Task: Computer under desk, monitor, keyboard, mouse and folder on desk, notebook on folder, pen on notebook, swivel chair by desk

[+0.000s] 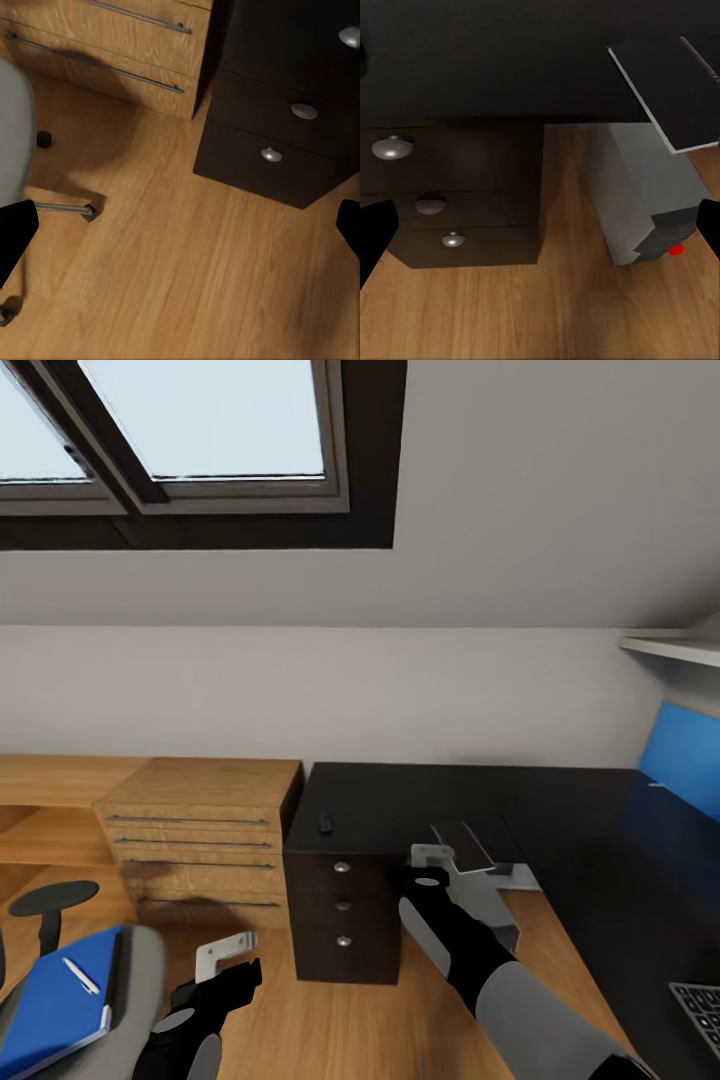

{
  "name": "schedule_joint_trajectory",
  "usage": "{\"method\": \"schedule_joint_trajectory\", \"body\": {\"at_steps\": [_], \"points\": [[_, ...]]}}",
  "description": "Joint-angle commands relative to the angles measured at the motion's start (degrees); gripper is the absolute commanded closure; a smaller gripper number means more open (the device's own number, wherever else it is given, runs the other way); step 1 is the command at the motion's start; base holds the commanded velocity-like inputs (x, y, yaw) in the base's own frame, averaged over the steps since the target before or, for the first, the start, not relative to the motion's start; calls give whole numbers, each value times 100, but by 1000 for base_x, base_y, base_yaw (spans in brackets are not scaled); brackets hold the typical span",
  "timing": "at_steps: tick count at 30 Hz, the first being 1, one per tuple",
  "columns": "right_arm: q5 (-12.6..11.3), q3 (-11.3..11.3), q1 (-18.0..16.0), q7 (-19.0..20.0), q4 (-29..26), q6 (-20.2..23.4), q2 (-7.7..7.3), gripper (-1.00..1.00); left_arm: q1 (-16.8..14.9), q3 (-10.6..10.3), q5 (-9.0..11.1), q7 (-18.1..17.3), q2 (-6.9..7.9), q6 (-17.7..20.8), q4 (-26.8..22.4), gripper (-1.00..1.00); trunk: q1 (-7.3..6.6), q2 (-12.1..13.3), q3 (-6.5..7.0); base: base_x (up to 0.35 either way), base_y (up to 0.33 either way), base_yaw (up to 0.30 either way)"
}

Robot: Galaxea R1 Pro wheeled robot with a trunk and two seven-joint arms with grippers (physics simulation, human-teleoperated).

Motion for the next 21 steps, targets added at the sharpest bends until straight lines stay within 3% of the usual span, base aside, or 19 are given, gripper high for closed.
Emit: {"method": "schedule_joint_trajectory", "body": {"at_steps": [1, 10, 15, 21], "points": [[-32, 28, -5, -45, -10, 18, 10, -100, -3, -4, 60, 55, -1, 11, -8, -100, 3, -5, -10, 215, -232, 187], [-1, 30, -5, -49, -9, -20, 40, -100, -3, -16, 53, 83, -5, 10, -8, -100, 3, -5, -38, 87, -44, 246], [10, 31, -5, -55, -16, -22, 33, -100, -3, -20, 52, 82, -8, 9, -8, -100, 3, -5, -51, 265, -2, 189], [15, 38, 0, -38, -17, -24, 30, -100, -3, -26, 52, 76, -10, 9, -5, -100, 3, -5, -55, 311, 0, 41]]}}
